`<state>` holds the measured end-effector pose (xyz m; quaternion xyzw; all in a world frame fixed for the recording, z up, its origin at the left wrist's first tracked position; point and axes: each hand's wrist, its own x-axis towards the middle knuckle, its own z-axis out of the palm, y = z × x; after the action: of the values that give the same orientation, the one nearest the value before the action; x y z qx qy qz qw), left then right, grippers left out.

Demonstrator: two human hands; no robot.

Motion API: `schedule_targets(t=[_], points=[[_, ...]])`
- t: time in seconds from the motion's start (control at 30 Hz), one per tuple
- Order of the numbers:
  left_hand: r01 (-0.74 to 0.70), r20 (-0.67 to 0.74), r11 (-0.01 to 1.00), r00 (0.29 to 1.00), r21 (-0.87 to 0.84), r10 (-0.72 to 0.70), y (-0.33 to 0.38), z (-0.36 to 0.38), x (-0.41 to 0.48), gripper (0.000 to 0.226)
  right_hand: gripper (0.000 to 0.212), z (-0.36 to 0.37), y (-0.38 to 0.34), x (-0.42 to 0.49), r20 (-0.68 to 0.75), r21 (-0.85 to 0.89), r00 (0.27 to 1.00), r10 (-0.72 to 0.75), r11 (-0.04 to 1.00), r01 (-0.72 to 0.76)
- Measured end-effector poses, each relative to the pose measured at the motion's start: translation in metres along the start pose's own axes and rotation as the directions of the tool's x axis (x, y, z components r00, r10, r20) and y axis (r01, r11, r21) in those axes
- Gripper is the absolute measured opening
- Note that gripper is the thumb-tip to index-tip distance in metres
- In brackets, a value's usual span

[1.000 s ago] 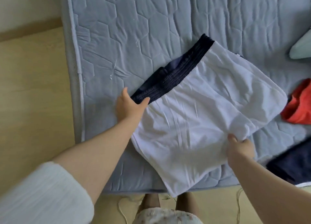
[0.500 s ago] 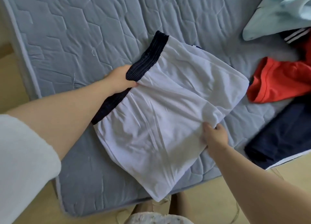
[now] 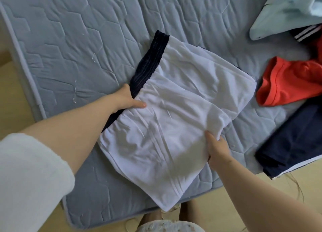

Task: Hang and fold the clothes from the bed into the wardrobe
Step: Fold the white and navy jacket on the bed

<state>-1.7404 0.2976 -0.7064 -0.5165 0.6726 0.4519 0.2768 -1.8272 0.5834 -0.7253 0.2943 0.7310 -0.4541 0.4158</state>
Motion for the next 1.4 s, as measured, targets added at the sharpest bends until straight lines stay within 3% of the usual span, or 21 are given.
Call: schedule_targets(t=[0.13,0.23,0.3,0.4,0.5,0.63,0.83,0.93,1.0,1.1,1.23,1.4], points=[[0.032,0.181,0.996,0.983,-0.089,-0.015,-0.007,0.013,-0.002,0.047,0.009,-0.004,-0.001,0.002,0.017,0.028,0.999,0.039,0.999,-0.04],[0.132,0.226,0.98,0.969,-0.151,-0.096,-0.013,0.016,0.0,0.069,0.004,-0.009,-0.001,0.0,0.136,0.099,0.985,0.102,0.988,-0.116],[0.179,0.239,0.953,0.964,-0.245,-0.12,-0.015,0.016,-0.003,0.071,0.015,-0.013,-0.003,-0.001,0.228,0.098,0.965,0.127,0.983,-0.153],[0.207,0.302,0.899,0.949,-0.386,-0.089,-0.013,0.007,-0.013,0.066,0.013,-0.021,-0.007,-0.005,0.299,0.099,0.944,0.14,0.979,-0.177],[0.193,0.347,0.855,0.938,-0.481,-0.017,-0.012,-0.01,-0.029,0.088,0.017,-0.022,-0.017,-0.011,0.296,0.104,0.948,0.116,0.983,-0.153],[0.107,0.227,0.787,0.973,-0.607,0.042,-0.002,-0.038,-0.055,0.097,0.013,-0.007,-0.056,-0.026,0.254,0.096,0.967,0.036,0.993,-0.062],[-0.113,-0.104,0.641,0.993,-0.76,0.052,0.031,-0.081,-0.092,0.062,0.033,0.017,-0.138,-0.064,0.238,0.145,0.96,-0.146,0.983,0.113],[-0.183,-0.133,0.481,0.982,-0.858,0.135,0.035,-0.094,-0.117,0.062,0.024,0.017,-0.161,-0.084,0.246,0.19,0.949,-0.199,0.97,0.154],[-0.22,-0.176,0.432,0.974,-0.875,0.139,0.022,-0.091,-0.133,0.053,0.017,0.013,-0.161,-0.094,0.261,0.18,0.943,-0.206,0.97,0.162],[-0.193,-0.193,0.475,0.98,-0.859,0.051,-0.018,-0.071,-0.147,0.044,0.006,0.004,-0.134,-0.1,0.208,0.077,0.964,-0.167,0.985,0.154],[0.043,-0.061,0.61,0.987,-0.791,-0.147,-0.084,-0.028,-0.163,0.055,0.001,-0.014,-0.076,-0.095,0.198,-0.195,0.979,-0.045,0.977,0.084],[0.357,0.183,0.723,0.933,-0.591,-0.312,-0.156,0.037,-0.182,0.073,0.026,-0.03,-0.012,-0.088,0.13,-0.434,0.989,0.076,0.901,-0.012]])
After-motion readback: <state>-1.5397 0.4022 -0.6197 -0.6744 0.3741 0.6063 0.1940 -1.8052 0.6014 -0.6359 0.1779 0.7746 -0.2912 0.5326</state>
